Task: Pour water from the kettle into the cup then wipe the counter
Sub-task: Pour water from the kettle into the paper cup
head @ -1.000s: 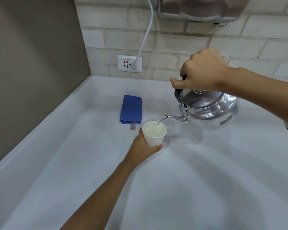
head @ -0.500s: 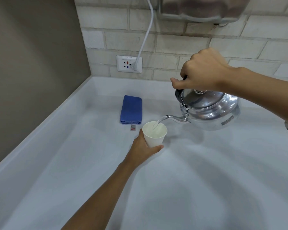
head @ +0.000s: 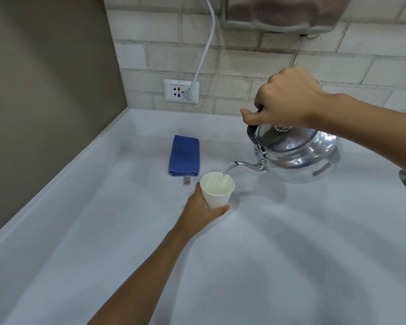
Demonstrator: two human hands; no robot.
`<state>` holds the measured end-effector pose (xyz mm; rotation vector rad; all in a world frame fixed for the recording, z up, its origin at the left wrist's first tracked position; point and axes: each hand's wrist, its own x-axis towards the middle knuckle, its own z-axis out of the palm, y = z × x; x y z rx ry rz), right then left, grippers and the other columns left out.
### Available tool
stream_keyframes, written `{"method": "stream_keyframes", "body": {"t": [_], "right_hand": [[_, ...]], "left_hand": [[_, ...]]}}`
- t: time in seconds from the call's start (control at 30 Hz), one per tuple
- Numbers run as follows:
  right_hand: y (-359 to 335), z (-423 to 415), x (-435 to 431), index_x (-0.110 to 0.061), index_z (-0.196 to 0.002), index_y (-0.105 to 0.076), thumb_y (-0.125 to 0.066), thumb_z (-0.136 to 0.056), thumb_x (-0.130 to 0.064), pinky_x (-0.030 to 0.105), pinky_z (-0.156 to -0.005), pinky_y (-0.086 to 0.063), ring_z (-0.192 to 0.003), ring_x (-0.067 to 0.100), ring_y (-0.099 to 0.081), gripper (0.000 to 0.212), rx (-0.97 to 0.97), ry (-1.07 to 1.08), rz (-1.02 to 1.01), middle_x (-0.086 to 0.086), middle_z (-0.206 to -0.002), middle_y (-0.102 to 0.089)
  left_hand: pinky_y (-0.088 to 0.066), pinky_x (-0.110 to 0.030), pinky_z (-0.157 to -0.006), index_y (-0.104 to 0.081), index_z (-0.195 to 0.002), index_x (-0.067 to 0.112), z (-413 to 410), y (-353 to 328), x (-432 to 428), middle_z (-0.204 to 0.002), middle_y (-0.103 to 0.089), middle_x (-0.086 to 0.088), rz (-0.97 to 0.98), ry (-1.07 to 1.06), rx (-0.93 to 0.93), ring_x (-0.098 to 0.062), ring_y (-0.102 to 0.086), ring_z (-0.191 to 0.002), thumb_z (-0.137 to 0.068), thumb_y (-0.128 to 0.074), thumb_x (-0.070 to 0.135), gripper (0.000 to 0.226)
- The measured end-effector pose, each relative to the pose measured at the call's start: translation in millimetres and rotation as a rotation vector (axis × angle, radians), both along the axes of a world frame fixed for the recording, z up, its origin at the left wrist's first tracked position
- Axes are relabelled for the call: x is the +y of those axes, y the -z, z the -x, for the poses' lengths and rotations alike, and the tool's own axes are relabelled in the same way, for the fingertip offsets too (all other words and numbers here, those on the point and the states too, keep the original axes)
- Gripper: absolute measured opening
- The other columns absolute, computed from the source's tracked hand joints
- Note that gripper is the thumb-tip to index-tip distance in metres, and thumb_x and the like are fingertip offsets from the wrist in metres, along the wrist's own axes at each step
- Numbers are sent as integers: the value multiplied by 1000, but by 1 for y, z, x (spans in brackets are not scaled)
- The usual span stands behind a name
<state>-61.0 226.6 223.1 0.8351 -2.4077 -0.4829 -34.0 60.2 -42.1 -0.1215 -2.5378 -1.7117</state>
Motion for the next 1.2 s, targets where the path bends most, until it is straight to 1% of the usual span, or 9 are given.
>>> {"method": "stream_keyframes", "body": {"t": [0.13, 0.3, 0.47, 0.7, 0.83, 1.03, 1.2], "right_hand": [[-2, 0, 0, -8, -39, -26, -47, -83, -41, 22, -47, -13, -39, 18, -15, 59, 6, -4, -4, 4, -36, -17], [-2, 0, 0, -7, -40, -28, -48, -83, -40, 21, -48, -13, -38, 18, -14, 58, 13, 0, -12, 3, -35, -16], [-1, 0, 0, -9, -39, -23, -46, -83, -41, 21, -48, -13, -38, 17, -14, 59, 21, 3, -20, 3, -36, -16], [-3, -1, 0, -6, -40, -29, -46, -83, -40, 21, -48, -13, -37, 18, -15, 58, 21, 12, -18, 4, -35, -19], [-4, -2, 0, -9, -38, -24, -47, -83, -40, 21, -48, -13, -37, 18, -14, 59, 22, 3, -17, 3, -35, -18], [-4, -3, -1, -8, -39, -25, -46, -83, -40, 21, -48, -13, -37, 17, -14, 58, 22, 6, -14, 3, -35, -17], [-3, -2, -2, -8, -39, -25, -46, -83, -41, 21, -48, -14, -37, 17, -15, 59, 17, 3, -22, 4, -35, -18]], "left_hand": [[-46, -29, -90, -36, -130, 26, 0, -1, 1, -125, -54, 6, -3, -3, 5, -14, -52, -110, -61, -82, 42, 84], [-44, -24, -86, -37, -129, 27, 0, -1, 1, -125, -54, 6, -12, -2, 6, -13, -52, -109, -60, -82, 42, 84], [-46, -28, -90, -36, -129, 27, 1, 1, 0, -126, -54, 6, 2, 0, -8, -14, -52, -110, -59, -81, 46, 85], [-47, -30, -91, -36, -129, 27, 0, 1, 0, -126, -54, 5, 2, -2, -1, -15, -52, -111, -59, -81, 46, 85], [-46, -27, -89, -37, -129, 26, 0, 0, 0, -126, -54, 5, -4, 5, 9, -14, -52, -110, -60, -81, 44, 84], [-45, -24, -85, -36, -128, 28, 1, 0, 0, -123, -53, 7, -10, 6, 9, -12, -51, -107, -60, -82, 44, 83], [-44, -23, -85, -36, -129, 27, 1, 1, 0, -123, -53, 7, -9, 9, 15, -12, -51, -107, -60, -82, 45, 84]]}}
